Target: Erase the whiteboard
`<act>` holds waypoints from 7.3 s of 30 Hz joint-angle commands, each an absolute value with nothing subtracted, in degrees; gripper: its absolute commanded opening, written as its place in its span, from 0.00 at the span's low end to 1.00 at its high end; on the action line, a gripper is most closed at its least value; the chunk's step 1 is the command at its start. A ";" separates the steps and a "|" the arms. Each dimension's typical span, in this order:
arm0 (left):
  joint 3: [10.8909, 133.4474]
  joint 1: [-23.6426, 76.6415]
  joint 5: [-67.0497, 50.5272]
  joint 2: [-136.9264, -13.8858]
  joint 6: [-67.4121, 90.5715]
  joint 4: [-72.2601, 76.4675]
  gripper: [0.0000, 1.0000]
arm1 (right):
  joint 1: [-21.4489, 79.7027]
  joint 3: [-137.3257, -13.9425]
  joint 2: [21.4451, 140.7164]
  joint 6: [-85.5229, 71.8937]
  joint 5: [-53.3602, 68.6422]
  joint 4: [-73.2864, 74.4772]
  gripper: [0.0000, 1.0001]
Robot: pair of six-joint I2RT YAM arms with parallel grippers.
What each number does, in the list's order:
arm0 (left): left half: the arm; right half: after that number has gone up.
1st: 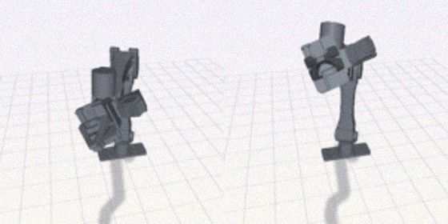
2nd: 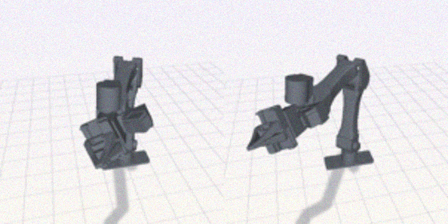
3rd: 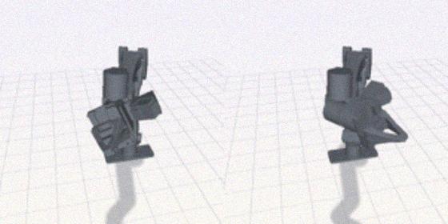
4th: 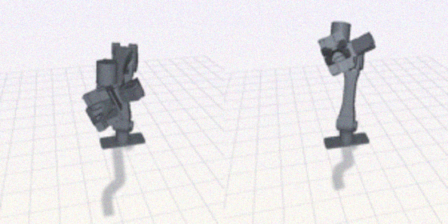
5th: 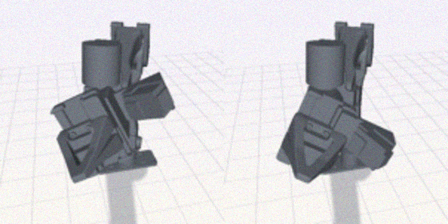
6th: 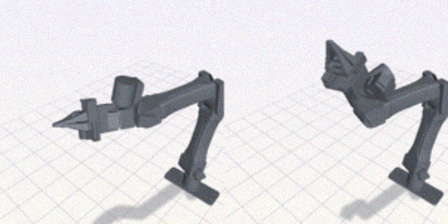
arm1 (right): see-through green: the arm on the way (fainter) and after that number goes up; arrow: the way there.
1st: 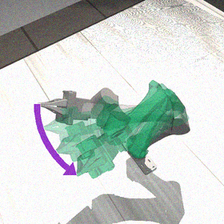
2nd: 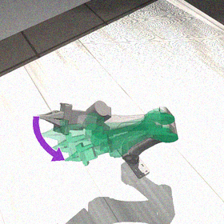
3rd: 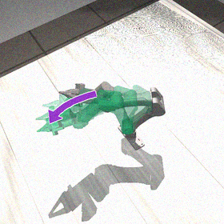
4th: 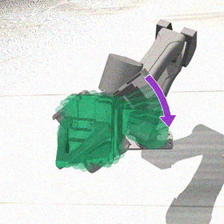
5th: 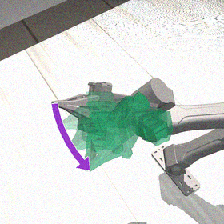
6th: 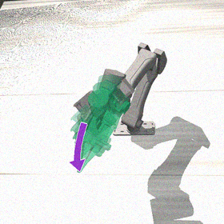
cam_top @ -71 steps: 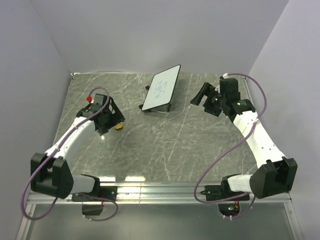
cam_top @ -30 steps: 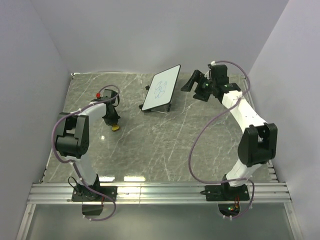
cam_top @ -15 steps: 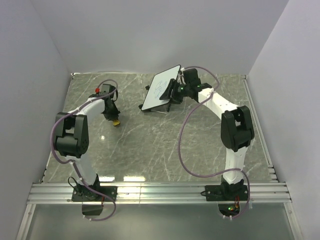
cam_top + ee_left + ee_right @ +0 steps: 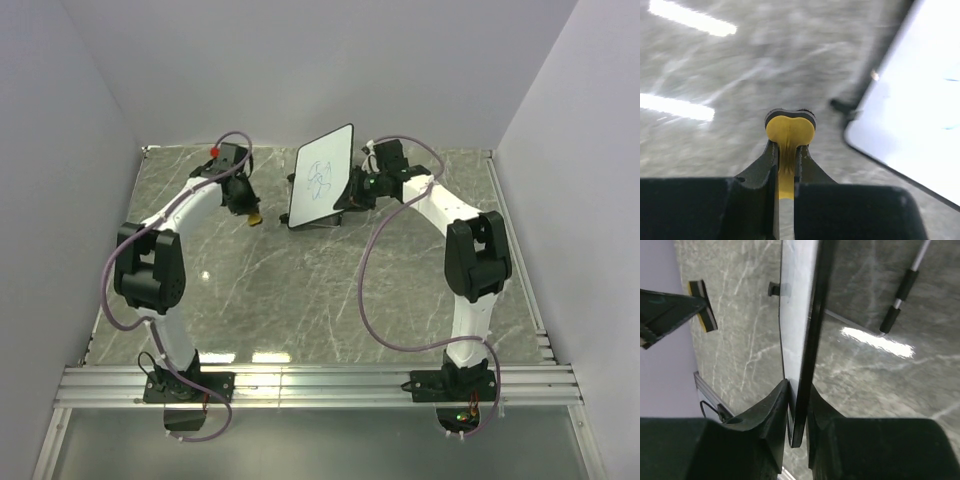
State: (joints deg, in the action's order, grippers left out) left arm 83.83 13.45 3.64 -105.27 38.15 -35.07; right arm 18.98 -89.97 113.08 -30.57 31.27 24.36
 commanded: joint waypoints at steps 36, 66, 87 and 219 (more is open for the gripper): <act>116.72 30.32 -13.97 -127.17 39.64 -21.18 0.00 | 18.90 -94.22 108.45 -27.07 31.82 46.85 0.00; 129.83 24.17 -17.14 -147.48 34.02 -25.14 0.00 | 21.00 -95.36 109.51 -24.44 32.00 52.64 0.00; 128.49 29.44 -35.93 -139.75 39.38 -13.27 0.00 | 22.94 -96.42 115.66 -24.79 34.10 51.59 0.00; 104.51 35.76 -29.79 -124.98 36.30 -24.35 0.00 | 18.98 -89.47 114.87 -31.11 39.11 36.12 0.00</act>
